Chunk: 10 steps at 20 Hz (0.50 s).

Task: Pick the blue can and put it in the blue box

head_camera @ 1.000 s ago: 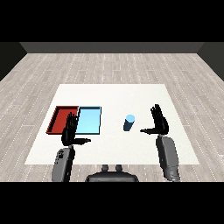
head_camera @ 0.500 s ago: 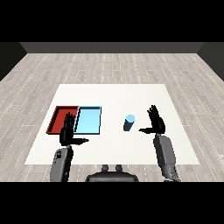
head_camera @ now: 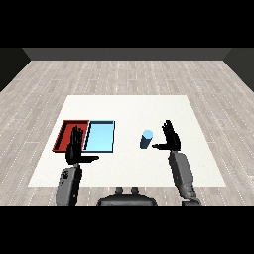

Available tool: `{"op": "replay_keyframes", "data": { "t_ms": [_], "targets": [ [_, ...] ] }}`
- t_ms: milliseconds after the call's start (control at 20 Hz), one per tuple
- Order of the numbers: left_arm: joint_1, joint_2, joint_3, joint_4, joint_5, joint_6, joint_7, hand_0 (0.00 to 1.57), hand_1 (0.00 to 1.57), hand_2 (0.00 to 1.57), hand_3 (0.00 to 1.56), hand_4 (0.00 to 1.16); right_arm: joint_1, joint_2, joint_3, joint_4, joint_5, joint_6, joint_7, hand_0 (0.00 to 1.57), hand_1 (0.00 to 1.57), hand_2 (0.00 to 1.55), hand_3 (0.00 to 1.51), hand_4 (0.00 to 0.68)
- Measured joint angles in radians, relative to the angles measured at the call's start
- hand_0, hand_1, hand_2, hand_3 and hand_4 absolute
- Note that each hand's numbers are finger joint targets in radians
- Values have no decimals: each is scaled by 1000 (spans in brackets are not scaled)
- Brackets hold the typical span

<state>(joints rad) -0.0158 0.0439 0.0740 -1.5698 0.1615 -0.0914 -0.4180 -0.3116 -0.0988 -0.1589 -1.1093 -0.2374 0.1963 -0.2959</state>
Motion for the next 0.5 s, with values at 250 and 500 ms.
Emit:
{"op": "replay_keyframes", "data": {
  "t_ms": [250, 500],
  "targets": [
    [12, 6, 10, 0, 21, -24, -16, 0, 0, 0, 0, 0, -18, 10, 5, 65, 6, -14, -21, 0, 0, 0, 0, 0],
    [20, -14, -11, -6, 0, -4, -23, 0, 0, 0, 0, 0, -48, 6, 1, 121, -7, -5, -30, 0, 0, 0, 0, 0]
  ]
}}
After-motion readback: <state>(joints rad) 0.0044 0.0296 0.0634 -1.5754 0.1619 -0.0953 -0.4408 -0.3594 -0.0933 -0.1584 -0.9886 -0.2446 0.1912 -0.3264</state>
